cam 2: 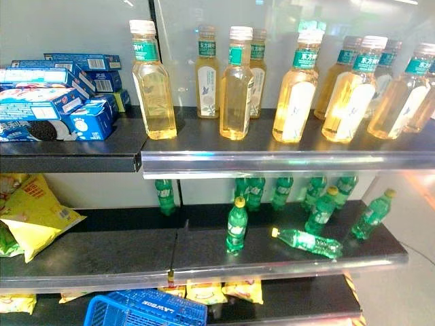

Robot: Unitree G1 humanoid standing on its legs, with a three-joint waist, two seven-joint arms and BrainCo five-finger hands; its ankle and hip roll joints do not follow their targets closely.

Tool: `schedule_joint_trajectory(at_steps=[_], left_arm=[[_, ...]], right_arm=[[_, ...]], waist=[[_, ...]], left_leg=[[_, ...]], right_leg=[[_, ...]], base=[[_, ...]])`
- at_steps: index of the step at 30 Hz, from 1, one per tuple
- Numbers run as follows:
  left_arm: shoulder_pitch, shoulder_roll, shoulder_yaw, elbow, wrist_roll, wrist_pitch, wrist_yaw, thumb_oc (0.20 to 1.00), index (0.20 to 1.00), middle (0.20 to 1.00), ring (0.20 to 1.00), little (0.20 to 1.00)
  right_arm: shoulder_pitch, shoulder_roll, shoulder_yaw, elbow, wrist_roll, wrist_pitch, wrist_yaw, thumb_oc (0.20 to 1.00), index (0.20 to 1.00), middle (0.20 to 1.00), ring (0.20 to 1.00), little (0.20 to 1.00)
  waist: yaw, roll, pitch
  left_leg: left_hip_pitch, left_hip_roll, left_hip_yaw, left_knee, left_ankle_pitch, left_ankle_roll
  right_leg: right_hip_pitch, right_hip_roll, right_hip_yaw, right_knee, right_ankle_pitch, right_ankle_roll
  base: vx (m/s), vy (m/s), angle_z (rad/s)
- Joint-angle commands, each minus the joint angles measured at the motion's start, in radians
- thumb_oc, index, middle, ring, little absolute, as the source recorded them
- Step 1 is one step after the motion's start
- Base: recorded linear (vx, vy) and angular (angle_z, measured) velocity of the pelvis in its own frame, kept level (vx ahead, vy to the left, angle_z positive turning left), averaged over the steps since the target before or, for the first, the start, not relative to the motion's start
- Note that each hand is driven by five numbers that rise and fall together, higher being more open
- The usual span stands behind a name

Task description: Pick up the snacks into the basket

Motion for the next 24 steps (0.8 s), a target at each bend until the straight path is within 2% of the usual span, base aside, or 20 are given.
schedule_joint_trajectory(at_steps=[1,6,13,24], left_arm=[[-0.007,0.076,0.076,-0.188,-0.031,-0.087,0.031,0.200,0.200,0.200,0.200,0.200],[0.010,0.078,0.121,-0.301,-0.042,-0.084,0.029,0.200,0.200,0.200,0.200,0.200],[0.042,0.084,0.156,-0.397,-0.049,-0.074,0.022,0.200,0.200,0.200,0.200,0.200],[-0.008,0.107,0.112,-0.442,-0.088,-0.079,0.038,0.200,0.200,0.200,0.200,0.200]], right_arm=[[0.050,-0.101,-0.065,-0.185,-0.013,-0.064,0.010,1.000,1.000,1.000,1.000,1.000],[0.092,-0.135,-0.110,-0.332,-0.058,-0.053,0.033,1.000,1.000,1.000,1.000,1.000],[0.096,-0.170,-0.127,-0.447,-0.067,-0.039,0.067,1.000,1.000,1.000,1.000,1.000],[-0.158,-0.260,0.021,-0.478,-0.089,-0.039,0.062,1.000,1.000,1.000,1.000,1.000]], waist=[[-0.007,-0.022,-0.047],[-0.013,-0.023,-0.058],[-0.015,-0.022,-0.055],[0.005,-0.011,0.016]], left_leg=[[-0.069,0.027,0.007,0.118,-0.073,-0.030],[-0.056,0.038,0.001,0.084,-0.060,-0.047],[-0.041,0.043,-0.001,0.074,-0.062,-0.048],[-0.098,0.038,-0.026,0.087,-0.053,-0.050]], right_leg=[[0.040,-0.022,-0.025,0.010,-0.068,0.069],[0.085,-0.021,-0.049,-0.052,-0.070,0.067],[0.101,-0.018,-0.050,-0.052,-0.079,0.060],[0.037,-0.019,-0.047,-0.006,-0.089,0.053]], base=[[0.06,-0.068,0.14],[0.04,-0.066,0.06],[0.03,-0.034,0.02],[-0.05,-0.022,0.04]])
